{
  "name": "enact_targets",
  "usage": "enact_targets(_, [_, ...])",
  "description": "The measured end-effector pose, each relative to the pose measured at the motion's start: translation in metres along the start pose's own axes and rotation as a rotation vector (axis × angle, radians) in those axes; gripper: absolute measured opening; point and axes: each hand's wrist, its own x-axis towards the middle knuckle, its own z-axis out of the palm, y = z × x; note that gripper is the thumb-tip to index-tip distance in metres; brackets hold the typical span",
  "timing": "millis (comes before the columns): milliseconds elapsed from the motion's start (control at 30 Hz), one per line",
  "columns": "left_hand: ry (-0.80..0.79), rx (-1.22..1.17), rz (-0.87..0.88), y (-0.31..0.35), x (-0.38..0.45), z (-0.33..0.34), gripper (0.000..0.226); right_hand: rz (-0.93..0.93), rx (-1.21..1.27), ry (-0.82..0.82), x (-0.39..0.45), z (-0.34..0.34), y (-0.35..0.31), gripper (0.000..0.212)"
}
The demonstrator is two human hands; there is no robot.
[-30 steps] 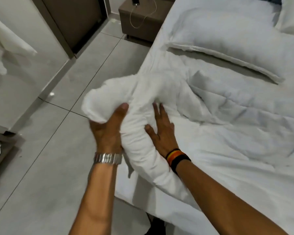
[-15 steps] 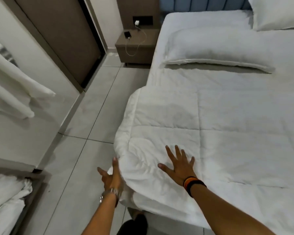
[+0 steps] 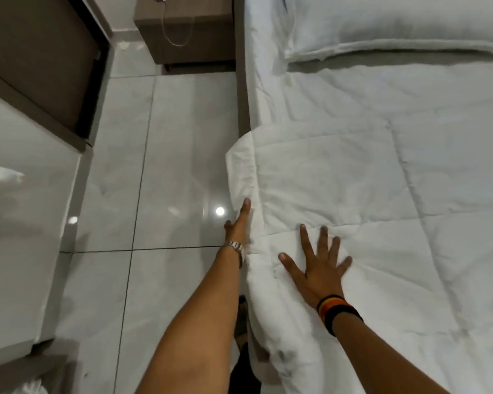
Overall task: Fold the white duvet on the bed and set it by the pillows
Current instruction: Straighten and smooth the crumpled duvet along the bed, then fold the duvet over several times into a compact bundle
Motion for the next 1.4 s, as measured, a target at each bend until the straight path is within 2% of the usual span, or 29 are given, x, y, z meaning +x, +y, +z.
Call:
enact_targets(100, [-0.057,0.031,-0.046,0.017,0.003,0.004,0.153,0.060,0.009,0.012,0.009,0.005,-0.016,0.091])
enact_targets(200, [-0.111,0.045,0.011,0.028,-0.015,-0.001,0.124,0.143,0.023,0.024,0.005,0.009,-0.025,0.092])
enact_targets(300, [-0.102,-0.060,0.226,0.063,-0.052,-0.018,0.092,0.159,0.117,0.113,-0.005,0.004,-0.051,0.091])
enact_targets(333, [-0.094,-0.077,0.338,0.075,-0.061,-0.026,0.092,0.148,0.176,0.183,-0.009,0.001,-0.064,0.091])
enact_targets(433, [-0.064,0.024,0.610,0.103,-0.084,-0.050,0.105,0.141,0.301,0.425,-0.027,0.000,-0.101,0.089])
enact_targets(467, [-0.035,0.065,0.608,0.104,-0.082,-0.058,0.110,0.168,0.284,0.417,-0.033,0.005,-0.108,0.087])
enact_targets(533, [-0.032,0.157,0.446,0.099,-0.078,-0.073,0.129,0.247,0.201,0.241,-0.048,0.024,-0.113,0.081])
enact_targets(600, [-0.040,0.319,0.307,0.086,-0.072,-0.088,0.151,0.308,0.250,0.112,-0.066,0.043,-0.117,0.080])
enact_targets(633, [-0.025,0.445,0.322,0.082,-0.073,-0.092,0.156,0.324,0.313,0.136,-0.078,0.049,-0.121,0.079])
enact_targets(700, [-0.014,0.665,0.500,0.075,-0.075,-0.089,0.152,0.365,0.427,0.313,-0.105,0.054,-0.127,0.076])
enact_targets(733, [-0.043,0.761,0.624,0.072,-0.080,-0.081,0.143,0.415,0.454,0.428,-0.119,0.058,-0.125,0.074])
enact_targets(800, [-0.201,0.914,0.862,0.059,-0.090,-0.057,0.120,0.586,0.470,0.640,-0.144,0.068,-0.117,0.072])
enact_targets(900, [-0.572,1.039,1.015,0.028,-0.099,-0.017,0.091,0.950,0.571,0.966,-0.172,0.078,-0.099,0.081])
enact_targets(967, [-0.813,1.160,1.059,0.004,-0.098,0.006,0.089,1.188,0.759,1.108,-0.190,0.091,-0.085,0.103])
enact_targets(1033, [-0.955,1.260,1.177,-0.016,-0.096,0.023,0.087,1.284,1.051,1.149,-0.204,0.108,-0.069,0.132])
enact_targets(1067, [-1.002,1.294,1.247,-0.025,-0.095,0.031,0.086,1.279,1.214,1.137,-0.207,0.115,-0.063,0.138])
enact_targets(1133, [-1.081,1.330,1.354,-0.041,-0.088,0.050,0.085,1.201,1.394,1.092,-0.204,0.126,-0.060,0.129])
enact_targets(1200, [-1.130,1.385,1.411,-0.061,-0.076,0.061,0.088,1.113,1.399,1.141,-0.195,0.131,-0.062,0.115])
enact_targets(1267, [-1.157,1.427,1.421,-0.083,-0.061,0.066,0.090,1.047,1.385,1.247,-0.190,0.132,-0.063,0.111])
enact_targets(1333, [-1.147,1.440,1.419,-0.093,-0.050,0.064,0.088,0.974,1.352,1.319,-0.188,0.131,-0.072,0.119])
enact_targets(1400, [-1.126,1.453,1.428,-0.097,-0.053,0.063,0.087,0.928,1.269,1.243,-0.194,0.133,-0.079,0.128])
